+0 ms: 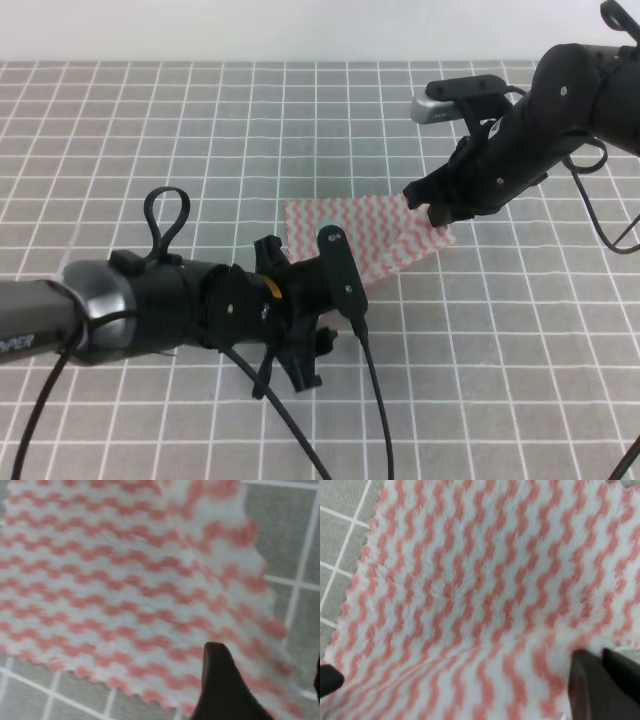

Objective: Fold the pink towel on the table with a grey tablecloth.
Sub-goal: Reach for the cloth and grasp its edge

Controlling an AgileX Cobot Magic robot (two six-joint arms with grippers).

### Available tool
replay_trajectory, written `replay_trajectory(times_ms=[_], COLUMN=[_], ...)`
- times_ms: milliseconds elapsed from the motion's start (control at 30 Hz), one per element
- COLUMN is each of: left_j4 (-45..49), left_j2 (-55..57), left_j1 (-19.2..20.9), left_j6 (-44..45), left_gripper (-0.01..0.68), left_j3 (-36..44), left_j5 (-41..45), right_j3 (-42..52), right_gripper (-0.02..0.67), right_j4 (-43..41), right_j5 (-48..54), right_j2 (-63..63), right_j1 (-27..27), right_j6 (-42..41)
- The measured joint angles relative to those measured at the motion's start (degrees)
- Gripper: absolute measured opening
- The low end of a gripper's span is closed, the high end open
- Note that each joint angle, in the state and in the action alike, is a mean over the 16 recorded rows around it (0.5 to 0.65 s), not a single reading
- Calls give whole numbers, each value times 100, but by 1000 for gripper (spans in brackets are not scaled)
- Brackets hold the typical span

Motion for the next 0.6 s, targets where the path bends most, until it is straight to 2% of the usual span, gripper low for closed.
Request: replay_trajectory(times_ms=[267, 400, 600], left_j4=[-37, -122, -302], left_j2=[51, 38, 71], left_j1=[9, 46, 154], left_j6=[-25, -27, -29], left_gripper=[87, 16, 0], left_j3=[-43, -66, -226], left_j5=[-406, -575, -683], right_j3=[-1, -1, -1], right_gripper=[-15, -15, -15], right_j4=[-23, -52, -119], right_j5=[-44, -54, -67], right_j2=[0, 0, 12], right_j1=[0, 0, 0], right_j6=[-4, -4, -3])
